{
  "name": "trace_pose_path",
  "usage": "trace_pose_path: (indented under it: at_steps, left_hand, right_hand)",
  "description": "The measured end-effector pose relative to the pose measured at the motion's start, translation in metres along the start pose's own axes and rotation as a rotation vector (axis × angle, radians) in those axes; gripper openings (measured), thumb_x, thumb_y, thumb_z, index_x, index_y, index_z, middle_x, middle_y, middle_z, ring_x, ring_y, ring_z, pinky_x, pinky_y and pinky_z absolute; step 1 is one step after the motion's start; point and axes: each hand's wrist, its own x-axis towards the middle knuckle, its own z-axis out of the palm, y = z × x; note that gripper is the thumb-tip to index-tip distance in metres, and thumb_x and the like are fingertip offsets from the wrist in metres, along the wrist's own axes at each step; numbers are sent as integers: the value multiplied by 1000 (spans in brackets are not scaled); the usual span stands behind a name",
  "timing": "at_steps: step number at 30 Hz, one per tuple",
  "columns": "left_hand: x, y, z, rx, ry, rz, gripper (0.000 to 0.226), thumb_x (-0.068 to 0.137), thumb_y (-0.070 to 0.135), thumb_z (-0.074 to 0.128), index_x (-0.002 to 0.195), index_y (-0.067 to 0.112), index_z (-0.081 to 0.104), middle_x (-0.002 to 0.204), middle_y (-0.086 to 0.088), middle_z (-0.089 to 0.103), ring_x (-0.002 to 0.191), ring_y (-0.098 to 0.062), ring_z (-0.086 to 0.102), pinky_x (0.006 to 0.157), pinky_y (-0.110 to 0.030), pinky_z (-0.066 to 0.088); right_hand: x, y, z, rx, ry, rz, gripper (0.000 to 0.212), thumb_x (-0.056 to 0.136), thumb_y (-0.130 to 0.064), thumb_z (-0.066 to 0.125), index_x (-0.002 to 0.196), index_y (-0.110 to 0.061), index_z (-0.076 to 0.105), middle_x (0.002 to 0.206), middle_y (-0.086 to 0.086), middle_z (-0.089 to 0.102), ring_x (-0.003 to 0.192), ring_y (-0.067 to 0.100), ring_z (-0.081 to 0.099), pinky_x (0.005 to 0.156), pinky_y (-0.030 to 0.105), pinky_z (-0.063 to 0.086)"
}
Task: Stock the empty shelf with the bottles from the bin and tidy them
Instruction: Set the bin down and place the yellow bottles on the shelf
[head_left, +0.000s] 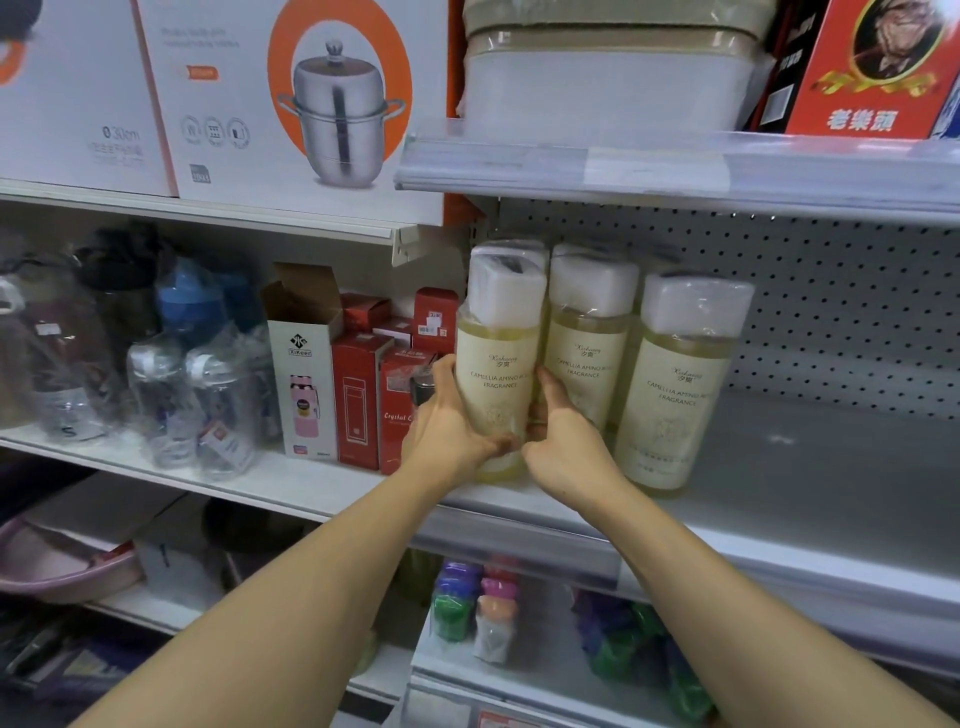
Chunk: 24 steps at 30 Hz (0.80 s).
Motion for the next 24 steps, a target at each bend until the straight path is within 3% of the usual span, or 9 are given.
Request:
trace_pose_path:
  at_steps: [7,10,12,15,18,22,24]
  left_hand:
    - [-5,2,-7,93,-56,-15,104,67,22,84,138,32,9,118,-5,59,101,-26,62,85,-45,54]
    - [-10,5,-9,185,-59,-40,99,72,21,81,139,31,8,118,-4,59,99,-25,64,75,-40,55]
    - [-15,7,-11,259,-64,-57,94,76,21,77,140,28,9,119,-3,60,99,-25,63,68,-34,50]
    - [-24,10,-17,308,-86,-81,90,79,24,75,141,28,10,121,-3,61,100,-24,63,68,-34,50]
    - [-35,16,-27,360,-112,-70,89,82,24,73,144,25,9,122,-3,60,90,-19,58,56,-24,39]
    - [-50,26,-36,391,-138,-56,76,82,27,72,137,21,19,112,-5,62,85,-22,57,69,-36,50]
    - [-60,30,-39,396,-150,-62,69,83,27,71,133,20,24,103,-3,59,82,-21,54,70,-36,47]
  right_hand:
    - [-25,-7,-12,-198,-54,-49,83,85,-4,59,152,-25,13,144,9,44,130,25,45,104,32,39]
    - [-37,-10,-15,-274,-94,-75,81,86,-4,58,151,-24,14,145,9,40,130,23,44,100,27,39]
    - [-44,-10,-15,-325,-105,-70,83,86,-6,58,151,-26,11,146,10,37,130,24,42,100,29,39]
    - [-54,-12,-14,-403,-114,-68,82,87,-7,58,151,-26,11,148,10,33,133,25,38,104,33,37]
    - [-70,-14,-15,-447,-124,-80,82,86,-7,59,151,-25,12,153,6,27,139,23,30,109,35,33]
    - [-91,-14,-19,-506,-130,-79,86,84,-3,57,152,-24,9,157,4,19,142,24,24,112,35,32]
    - [-100,-15,-22,-525,-130,-78,86,84,-3,57,152,-23,9,156,6,19,140,26,26,111,36,33]
